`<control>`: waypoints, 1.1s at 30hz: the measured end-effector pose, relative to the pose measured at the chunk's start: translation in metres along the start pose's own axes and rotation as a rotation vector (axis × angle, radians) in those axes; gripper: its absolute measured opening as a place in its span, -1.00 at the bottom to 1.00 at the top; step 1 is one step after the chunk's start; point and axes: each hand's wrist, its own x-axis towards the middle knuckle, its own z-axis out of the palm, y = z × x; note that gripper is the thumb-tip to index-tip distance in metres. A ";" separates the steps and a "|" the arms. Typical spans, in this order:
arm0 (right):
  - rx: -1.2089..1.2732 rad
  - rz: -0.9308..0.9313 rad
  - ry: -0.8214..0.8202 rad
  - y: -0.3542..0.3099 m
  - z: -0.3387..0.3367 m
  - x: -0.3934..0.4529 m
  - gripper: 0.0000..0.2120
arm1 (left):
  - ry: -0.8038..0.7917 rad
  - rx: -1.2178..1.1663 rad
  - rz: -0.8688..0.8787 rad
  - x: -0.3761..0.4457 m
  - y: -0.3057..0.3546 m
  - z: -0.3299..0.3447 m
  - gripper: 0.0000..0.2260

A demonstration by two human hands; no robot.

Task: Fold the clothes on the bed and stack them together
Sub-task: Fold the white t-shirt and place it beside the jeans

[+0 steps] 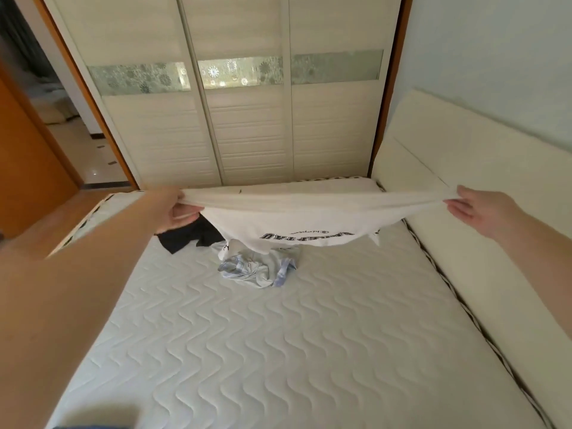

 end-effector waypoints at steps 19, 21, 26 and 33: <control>-0.471 0.737 0.363 0.486 -0.244 -0.138 -0.95 | 0.145 0.326 -0.537 -0.067 -0.599 -0.109 -0.76; -0.547 0.753 0.348 0.517 -0.272 -0.154 -0.83 | 0.163 0.380 -0.542 -0.082 -0.637 -0.123 -0.78; -0.796 0.756 0.277 0.566 -0.327 -0.194 -0.63 | 0.165 0.548 -0.563 -0.119 -0.699 -0.153 -0.76; -1.103 0.685 0.178 0.588 -0.366 -0.246 -0.57 | 0.028 0.773 -0.579 -0.172 -0.747 -0.174 -0.71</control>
